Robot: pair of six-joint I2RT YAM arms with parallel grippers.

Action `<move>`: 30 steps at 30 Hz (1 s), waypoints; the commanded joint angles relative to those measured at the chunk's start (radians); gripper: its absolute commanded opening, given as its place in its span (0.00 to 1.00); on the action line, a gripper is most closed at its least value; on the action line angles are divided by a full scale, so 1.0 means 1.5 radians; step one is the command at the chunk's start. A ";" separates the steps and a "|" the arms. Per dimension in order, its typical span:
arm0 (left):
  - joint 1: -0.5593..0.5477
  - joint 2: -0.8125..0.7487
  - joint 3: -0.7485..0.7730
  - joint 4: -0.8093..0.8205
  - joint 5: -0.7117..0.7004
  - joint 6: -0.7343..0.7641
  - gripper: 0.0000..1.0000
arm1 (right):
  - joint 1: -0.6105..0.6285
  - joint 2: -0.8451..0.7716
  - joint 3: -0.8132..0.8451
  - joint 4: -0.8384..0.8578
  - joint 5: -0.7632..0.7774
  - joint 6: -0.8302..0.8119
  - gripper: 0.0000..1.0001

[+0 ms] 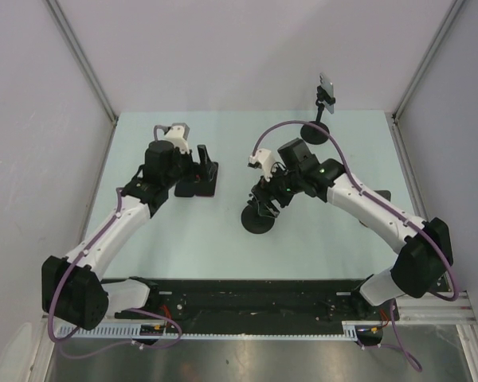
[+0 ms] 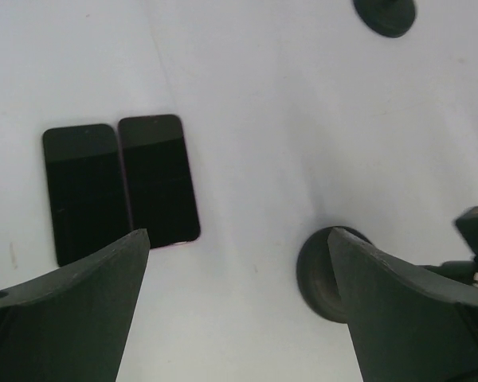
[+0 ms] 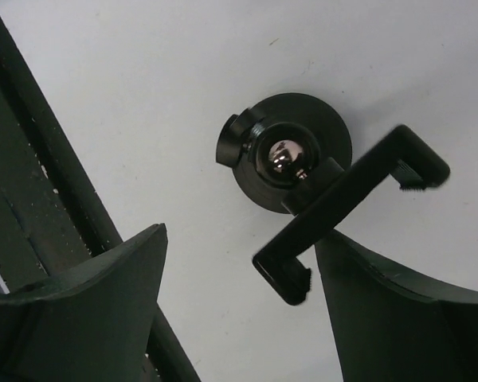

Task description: Remove the phone from the phone stand

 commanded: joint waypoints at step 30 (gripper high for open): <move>0.017 -0.044 -0.070 -0.020 -0.132 0.106 1.00 | 0.039 -0.097 0.006 0.029 0.446 0.158 0.00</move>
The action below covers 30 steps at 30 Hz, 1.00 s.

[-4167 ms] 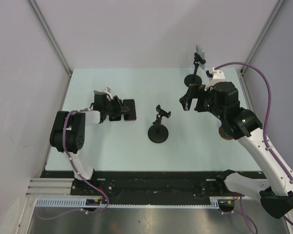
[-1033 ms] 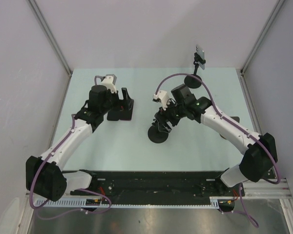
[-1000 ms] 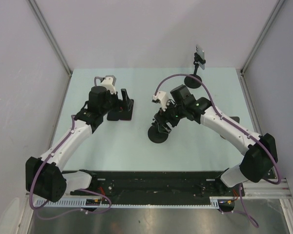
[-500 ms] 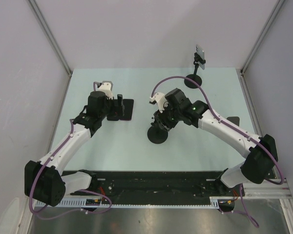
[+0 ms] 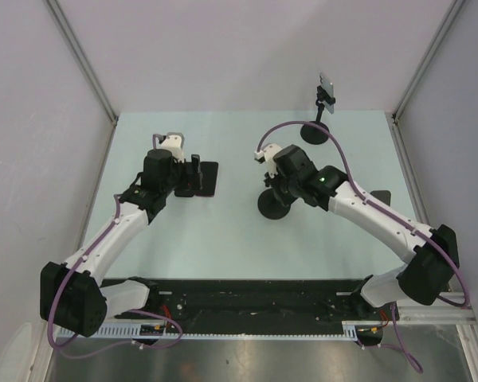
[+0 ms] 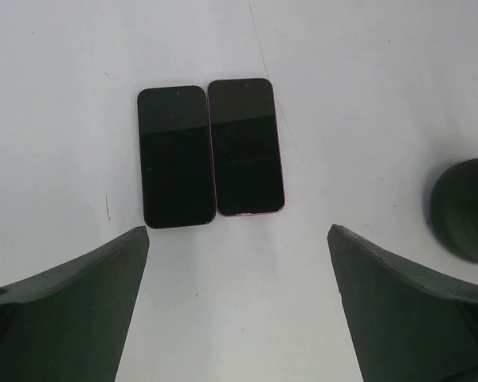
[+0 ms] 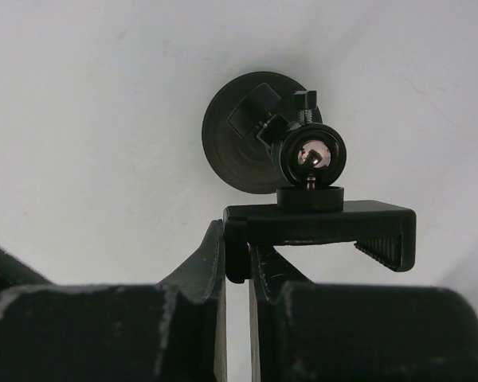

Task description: Remove the phone from the phone stand

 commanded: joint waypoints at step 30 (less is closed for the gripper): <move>-0.029 -0.016 -0.006 0.014 -0.021 0.022 1.00 | -0.543 -0.074 -0.068 0.112 0.157 0.162 0.00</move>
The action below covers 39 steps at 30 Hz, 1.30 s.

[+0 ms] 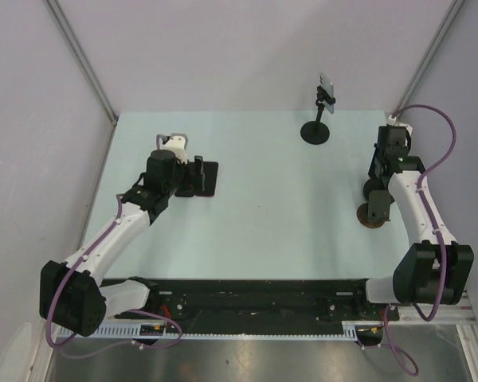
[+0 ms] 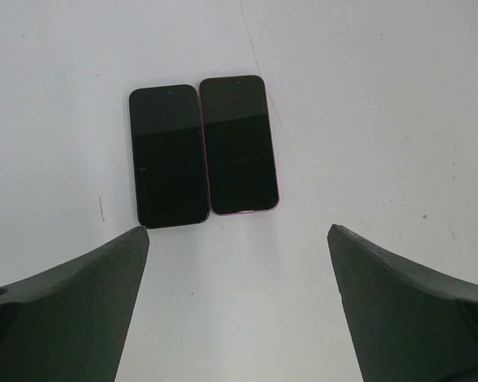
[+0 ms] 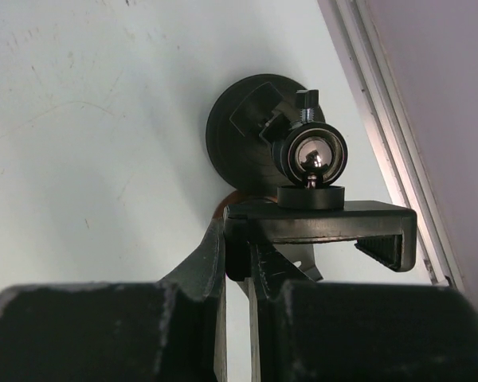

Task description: Remove the phone from the phone stand

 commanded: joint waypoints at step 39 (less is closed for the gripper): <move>-0.027 -0.028 -0.012 0.013 -0.012 0.018 1.00 | -0.010 -0.042 0.081 0.025 -0.163 -0.034 0.72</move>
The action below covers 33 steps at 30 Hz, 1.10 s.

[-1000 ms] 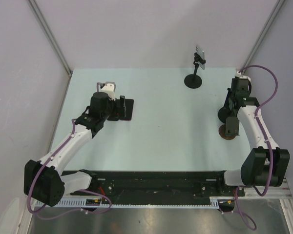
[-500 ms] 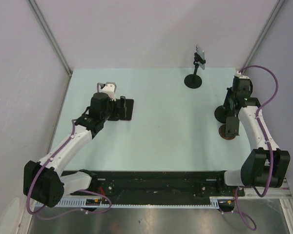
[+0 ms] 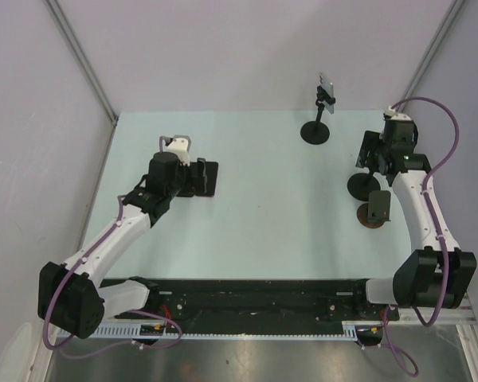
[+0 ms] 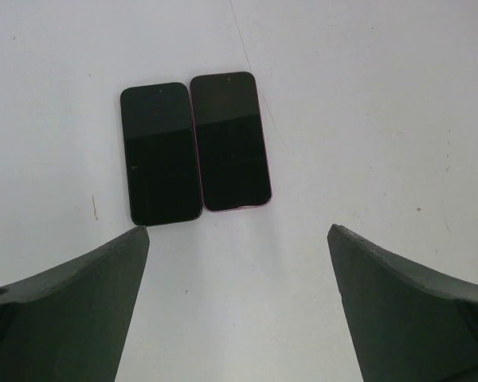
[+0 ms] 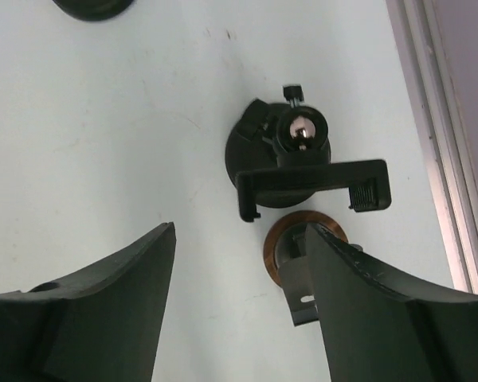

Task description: Remove the phone from the phone stand

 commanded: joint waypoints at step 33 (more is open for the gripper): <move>0.013 -0.297 -0.084 -0.043 -0.027 -0.035 1.00 | 0.101 0.500 0.498 0.399 -0.120 -0.189 0.75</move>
